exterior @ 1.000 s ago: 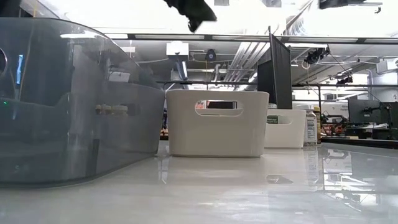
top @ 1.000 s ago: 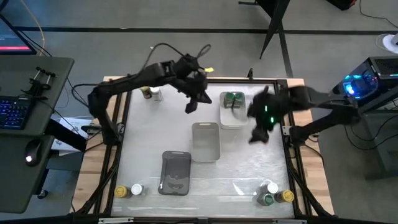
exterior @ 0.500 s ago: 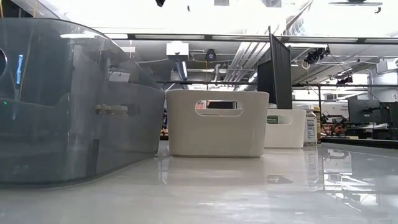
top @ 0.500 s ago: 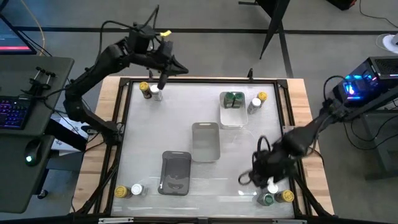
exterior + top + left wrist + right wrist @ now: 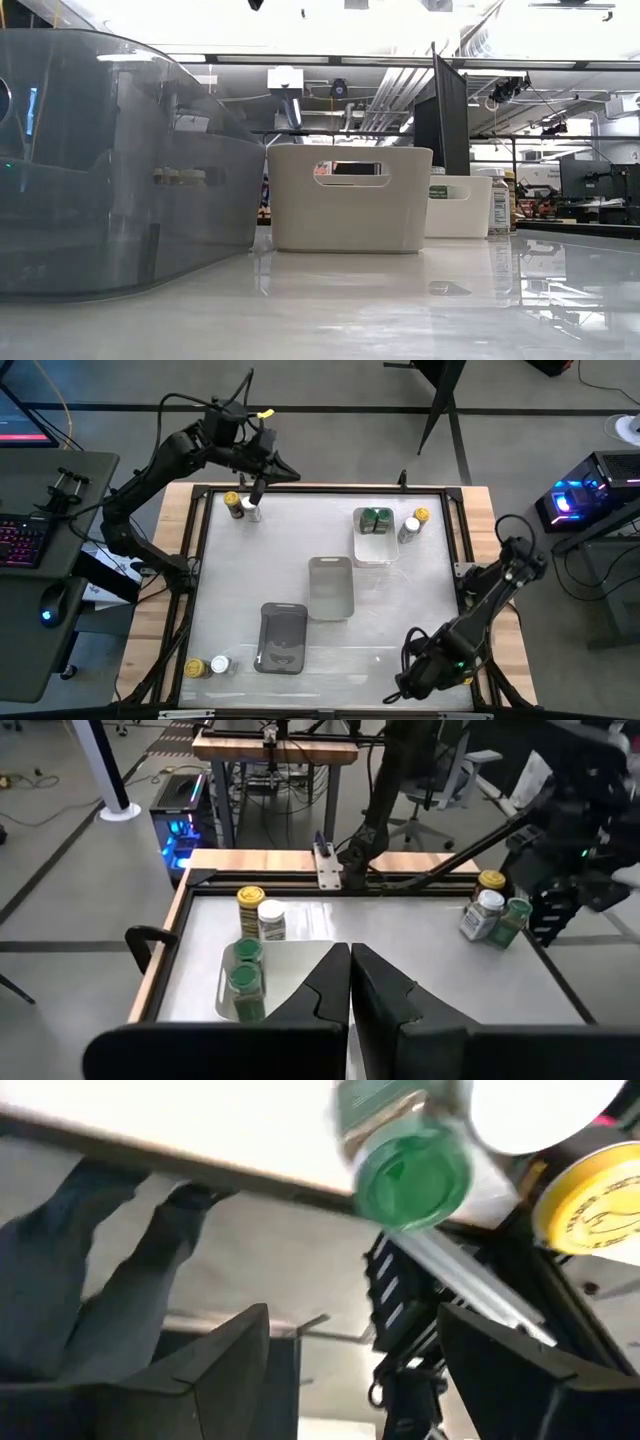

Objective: Sort spices by type
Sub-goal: Put the green seasoning bottle into the white bin

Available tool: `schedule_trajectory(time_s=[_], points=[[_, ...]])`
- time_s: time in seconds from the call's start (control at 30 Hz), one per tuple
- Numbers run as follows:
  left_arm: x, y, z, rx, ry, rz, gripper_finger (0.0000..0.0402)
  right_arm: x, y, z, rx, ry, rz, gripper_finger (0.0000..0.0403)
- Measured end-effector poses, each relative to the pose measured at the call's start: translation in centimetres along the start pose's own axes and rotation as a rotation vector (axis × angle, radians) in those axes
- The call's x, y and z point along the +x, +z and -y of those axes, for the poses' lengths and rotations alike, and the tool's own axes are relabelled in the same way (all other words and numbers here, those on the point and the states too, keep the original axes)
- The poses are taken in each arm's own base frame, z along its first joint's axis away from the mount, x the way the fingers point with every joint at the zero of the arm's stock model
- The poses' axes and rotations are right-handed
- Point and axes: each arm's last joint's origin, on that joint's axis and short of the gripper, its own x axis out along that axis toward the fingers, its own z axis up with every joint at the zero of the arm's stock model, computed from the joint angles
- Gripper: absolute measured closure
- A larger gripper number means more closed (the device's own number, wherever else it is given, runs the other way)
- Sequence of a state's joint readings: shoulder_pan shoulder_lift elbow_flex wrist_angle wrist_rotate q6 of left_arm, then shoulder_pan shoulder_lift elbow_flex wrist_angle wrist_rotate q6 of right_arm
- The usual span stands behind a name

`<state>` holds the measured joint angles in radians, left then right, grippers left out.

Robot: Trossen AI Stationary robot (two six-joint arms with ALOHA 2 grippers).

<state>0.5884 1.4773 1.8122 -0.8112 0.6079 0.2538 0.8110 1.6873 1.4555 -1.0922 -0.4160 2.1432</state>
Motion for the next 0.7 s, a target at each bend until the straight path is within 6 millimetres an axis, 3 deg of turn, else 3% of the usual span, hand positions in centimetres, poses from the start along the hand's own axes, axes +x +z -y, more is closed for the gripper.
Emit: schedule_trajectory(time_s=[0.2, 0.7], points=[[0.0, 0.0, 0.0, -0.045, 0.002, 0.001, 0.0401, 1.8, 0.5, 0.0, 0.039, -0.088, 0.087, 0.0119], [0.0, 0.0, 0.0, -0.094, 0.005, 0.001, 0.0401, 3.0, 1.4, 0.3, -0.099, -0.141, 0.156, 0.0119]])
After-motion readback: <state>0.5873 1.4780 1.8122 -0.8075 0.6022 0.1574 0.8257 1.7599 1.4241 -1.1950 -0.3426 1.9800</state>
